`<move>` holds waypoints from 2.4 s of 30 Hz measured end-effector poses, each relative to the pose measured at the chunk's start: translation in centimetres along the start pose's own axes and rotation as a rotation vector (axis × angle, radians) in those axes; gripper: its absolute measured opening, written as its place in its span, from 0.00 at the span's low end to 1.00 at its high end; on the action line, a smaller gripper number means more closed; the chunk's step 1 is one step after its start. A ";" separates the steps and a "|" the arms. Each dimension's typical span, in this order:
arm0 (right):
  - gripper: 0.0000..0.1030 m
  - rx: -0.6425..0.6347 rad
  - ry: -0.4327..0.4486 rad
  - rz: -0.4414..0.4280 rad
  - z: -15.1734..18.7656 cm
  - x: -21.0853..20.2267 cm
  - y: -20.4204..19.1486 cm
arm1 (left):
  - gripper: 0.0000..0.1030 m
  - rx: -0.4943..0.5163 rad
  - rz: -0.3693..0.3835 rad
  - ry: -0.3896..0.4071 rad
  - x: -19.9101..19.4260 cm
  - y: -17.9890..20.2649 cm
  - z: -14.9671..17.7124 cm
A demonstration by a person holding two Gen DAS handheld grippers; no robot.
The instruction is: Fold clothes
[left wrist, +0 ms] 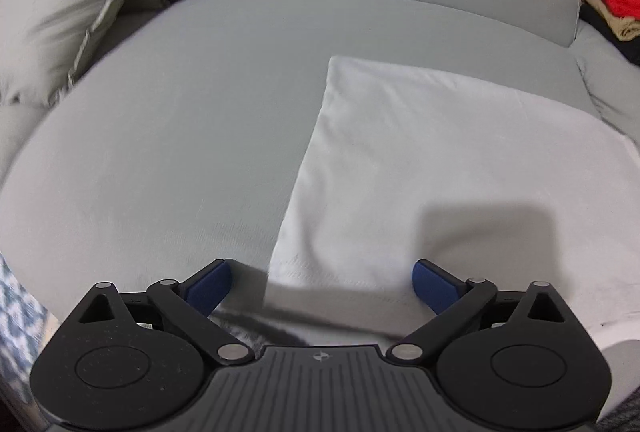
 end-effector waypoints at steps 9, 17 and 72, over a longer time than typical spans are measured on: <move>0.03 -0.282 0.011 0.226 0.3 0.0 -4.4 | 0.96 0.150 -0.001 0.085 -2.5 0.1 0.2; 0.03 -0.838 0.062 0.182 5.8 0.4 -18.0 | 1.00 0.124 -0.057 0.279 -9.0 -3.0 0.3; 0.12 -1.311 -0.438 -0.021 19.0 3.0 -17.3 | 0.49 0.125 -0.005 0.141 -0.2 1.0 -4.3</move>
Point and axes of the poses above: each gripper's, at about its wrist camera, not at the fingertips, and x roughly the way its jaws point, y to its right, z to its underside, the point moved 4 cm from there along x, roughly the way its jaws point, and after that the axes turned 1 degree about -x, right-handed, at the moved point
